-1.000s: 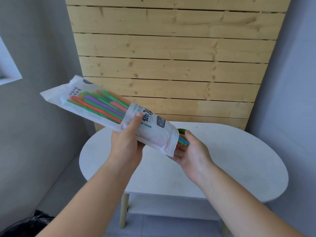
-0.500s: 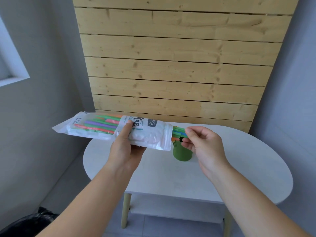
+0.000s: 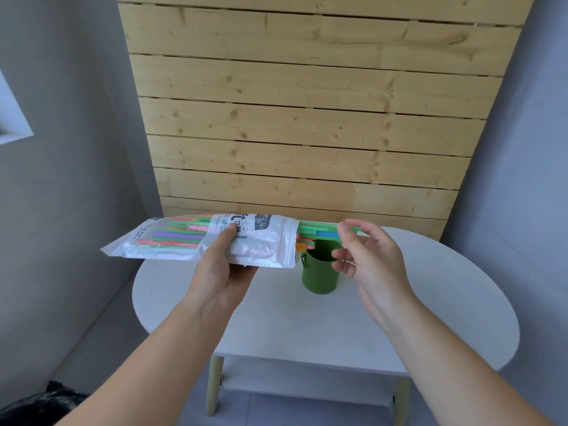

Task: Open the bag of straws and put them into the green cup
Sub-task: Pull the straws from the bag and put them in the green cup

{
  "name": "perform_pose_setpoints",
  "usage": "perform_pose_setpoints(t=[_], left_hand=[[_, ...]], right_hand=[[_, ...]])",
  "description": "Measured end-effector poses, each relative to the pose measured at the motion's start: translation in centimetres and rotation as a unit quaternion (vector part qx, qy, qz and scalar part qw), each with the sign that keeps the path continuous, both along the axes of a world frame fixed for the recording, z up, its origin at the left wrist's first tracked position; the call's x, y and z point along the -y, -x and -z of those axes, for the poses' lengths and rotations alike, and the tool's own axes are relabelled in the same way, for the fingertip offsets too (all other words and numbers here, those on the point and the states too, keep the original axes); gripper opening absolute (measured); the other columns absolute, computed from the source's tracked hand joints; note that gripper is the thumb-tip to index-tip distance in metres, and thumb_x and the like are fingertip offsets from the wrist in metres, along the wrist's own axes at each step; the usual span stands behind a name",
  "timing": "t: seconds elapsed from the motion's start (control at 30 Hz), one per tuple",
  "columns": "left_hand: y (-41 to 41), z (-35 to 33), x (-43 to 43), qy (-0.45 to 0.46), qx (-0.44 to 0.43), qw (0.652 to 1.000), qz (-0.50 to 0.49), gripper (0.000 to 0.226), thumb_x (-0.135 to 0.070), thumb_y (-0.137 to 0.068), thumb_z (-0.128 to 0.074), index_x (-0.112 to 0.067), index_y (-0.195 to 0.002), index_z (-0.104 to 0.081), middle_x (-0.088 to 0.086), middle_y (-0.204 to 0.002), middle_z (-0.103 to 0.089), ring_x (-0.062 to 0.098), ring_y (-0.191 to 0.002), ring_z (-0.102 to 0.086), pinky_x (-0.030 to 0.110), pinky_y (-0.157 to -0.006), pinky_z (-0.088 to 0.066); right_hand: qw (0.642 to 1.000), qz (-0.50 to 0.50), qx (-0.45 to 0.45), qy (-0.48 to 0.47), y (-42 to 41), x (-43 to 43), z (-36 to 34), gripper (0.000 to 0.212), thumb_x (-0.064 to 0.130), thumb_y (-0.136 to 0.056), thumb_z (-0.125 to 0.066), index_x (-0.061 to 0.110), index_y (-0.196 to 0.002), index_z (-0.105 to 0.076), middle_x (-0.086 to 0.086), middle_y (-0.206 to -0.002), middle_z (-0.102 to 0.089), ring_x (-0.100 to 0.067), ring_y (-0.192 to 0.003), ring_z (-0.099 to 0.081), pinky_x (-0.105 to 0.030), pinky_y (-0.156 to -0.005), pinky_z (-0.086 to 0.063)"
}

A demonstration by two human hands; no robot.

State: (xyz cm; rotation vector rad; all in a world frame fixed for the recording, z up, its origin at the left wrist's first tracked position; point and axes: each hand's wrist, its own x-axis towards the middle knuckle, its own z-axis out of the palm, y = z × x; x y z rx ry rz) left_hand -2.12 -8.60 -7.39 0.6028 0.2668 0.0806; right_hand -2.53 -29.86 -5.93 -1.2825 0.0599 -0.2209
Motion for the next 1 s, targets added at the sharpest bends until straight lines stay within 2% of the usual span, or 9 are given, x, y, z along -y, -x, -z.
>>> perform_pose_setpoints(t=[0.17, 0.3, 0.4, 0.47, 0.57, 0.77, 1.0], left_hand=[[-0.4, 0.2, 0.7, 0.005, -0.001, 1.0, 0.009, 0.018, -0.01, -0.096, -0.069, -0.009, -0.114, -0.069, 0.009, -0.101, -0.082, 0.025, -0.09, -0.08, 0.041, -0.068, -0.066], [-0.5, 0.1, 0.3, 0.02, -0.004, 1.0, -0.002, 0.011, -0.01, -0.097, -0.068, -0.008, -0.108, -0.071, 0.009, -0.099, -0.082, 0.025, -0.088, -0.081, 0.042, -0.068, -0.065], [-0.4, 0.2, 0.4, 0.032, -0.014, 0.999, -0.002, 0.011, -0.01, -0.098, -0.067, -0.007, -0.108, -0.071, 0.01, -0.097, -0.082, 0.025, -0.085, -0.081, 0.041, -0.065, -0.065], [-0.2, 0.2, 0.8, 0.034, -0.015, 0.999, 0.002, 0.012, -0.01, -0.098, -0.066, -0.007, -0.108, -0.071, 0.01, -0.096, -0.082, 0.025, -0.084, -0.081, 0.039, -0.063, -0.065], [0.0, 0.0, 1.1, 0.037, -0.013, 0.999, 0.005, 0.012, -0.011, -0.099, -0.065, -0.007, -0.109, -0.07, 0.01, -0.094, -0.082, 0.024, -0.081, -0.081, 0.038, -0.06, -0.064], [0.1, 0.0, 0.2, 0.045, -0.017, 0.999, -0.01, 0.014, -0.011, -0.098, -0.066, -0.007, -0.111, -0.07, 0.01, -0.093, -0.082, 0.024, -0.082, -0.081, 0.039, -0.064, -0.066], [-0.3, 0.4, -1.3, 0.064, -0.038, 0.996, -0.049, 0.015, -0.011, -0.097, -0.068, -0.008, -0.111, -0.069, 0.009, -0.093, -0.082, 0.023, -0.097, -0.078, 0.041, -0.076, -0.066]], right_hand=[[0.999, -0.012, -0.004, -0.053, -0.1, -0.5, -0.3, 0.002, 0.01, -0.089, -0.074, 0.01, -0.088, -0.073, -0.004, -0.077, -0.071, -0.012, -0.063, -0.067, -0.023, -0.061, -0.057], [0.991, -0.003, -0.014, -0.133, -0.6, 0.0, -0.9, 0.008, 0.012, -0.09, -0.073, 0.011, -0.083, -0.068, 0.002, -0.067, -0.069, -0.01, -0.058, -0.062, -0.021, -0.057, -0.055], [0.972, -0.019, -0.044, -0.231, -0.7, -0.7, -1.0, 0.011, 0.016, -0.086, -0.077, 0.013, -0.088, -0.066, 0.002, -0.069, -0.067, -0.01, -0.057, -0.06, -0.02, -0.054, -0.054], [0.963, -0.043, -0.063, -0.259, -0.6, -1.7, -1.0, 0.014, 0.017, -0.084, -0.078, 0.013, -0.092, -0.067, 0.0, -0.073, -0.067, -0.01, -0.058, -0.06, -0.02, -0.054, -0.053], [0.968, -0.044, -0.052, -0.242, -0.5, -2.9, -0.7, 0.009, 0.017, -0.089, -0.074, 0.011, -0.093, -0.069, 0.001, -0.073, -0.066, -0.008, -0.058, -0.057, -0.019, -0.053, -0.052], [0.989, 0.043, -0.006, -0.144, -1.2, -2.7, -1.1, 0.016, 0.022, -0.095, -0.069, 0.009, -0.087, -0.07, 0.004, -0.063, -0.064, -0.008, -0.056, -0.058, -0.022, -0.058, -0.053], [0.994, 0.081, 0.003, -0.078, -3.3, -0.6, -2.4, 0.019, 0.023, -0.098, -0.065, 0.01, -0.084, -0.065, 0.001, -0.065, -0.061, -0.008, -0.05, -0.058, -0.022, -0.053, -0.053]])
